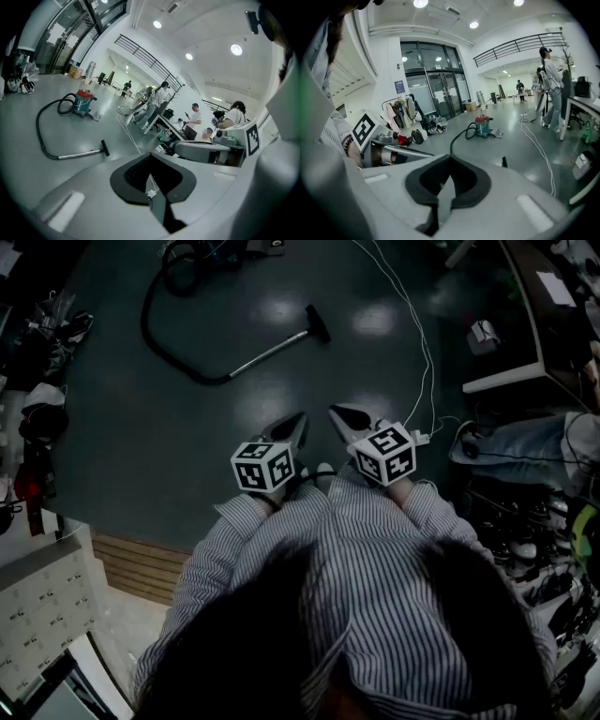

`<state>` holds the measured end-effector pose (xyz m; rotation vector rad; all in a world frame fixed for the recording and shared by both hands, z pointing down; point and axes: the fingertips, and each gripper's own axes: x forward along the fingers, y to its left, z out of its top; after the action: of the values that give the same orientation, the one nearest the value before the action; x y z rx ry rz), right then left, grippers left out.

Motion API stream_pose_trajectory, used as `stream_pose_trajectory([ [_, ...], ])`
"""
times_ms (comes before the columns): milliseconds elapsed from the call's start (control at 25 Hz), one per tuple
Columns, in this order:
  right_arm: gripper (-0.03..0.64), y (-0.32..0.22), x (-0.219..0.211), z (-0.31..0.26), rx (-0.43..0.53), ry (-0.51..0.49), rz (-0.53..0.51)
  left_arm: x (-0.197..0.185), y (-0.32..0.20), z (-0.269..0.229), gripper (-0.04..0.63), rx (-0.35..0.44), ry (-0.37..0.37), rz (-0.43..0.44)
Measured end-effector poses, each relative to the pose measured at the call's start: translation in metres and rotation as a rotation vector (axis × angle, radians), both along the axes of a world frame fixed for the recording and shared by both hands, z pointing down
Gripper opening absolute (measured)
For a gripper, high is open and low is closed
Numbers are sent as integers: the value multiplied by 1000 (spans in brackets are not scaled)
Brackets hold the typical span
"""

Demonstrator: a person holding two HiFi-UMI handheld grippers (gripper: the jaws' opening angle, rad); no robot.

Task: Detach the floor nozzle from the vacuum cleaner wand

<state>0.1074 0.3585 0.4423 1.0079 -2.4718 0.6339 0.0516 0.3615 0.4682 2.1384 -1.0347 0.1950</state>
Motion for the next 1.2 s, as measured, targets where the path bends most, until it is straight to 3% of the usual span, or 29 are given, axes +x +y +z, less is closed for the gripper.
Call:
stream_pose_trajectory([
  [320, 0, 11, 12, 7, -4, -2, -9, 18, 6, 5, 3, -6, -14, 26],
  [880, 0, -8, 25, 3, -11, -55, 6, 23, -12, 4, 3, -7, 8, -12],
  [1200, 0, -31, 54, 18, -54, -77, 30, 57, -27, 13, 3, 28, 4, 12],
])
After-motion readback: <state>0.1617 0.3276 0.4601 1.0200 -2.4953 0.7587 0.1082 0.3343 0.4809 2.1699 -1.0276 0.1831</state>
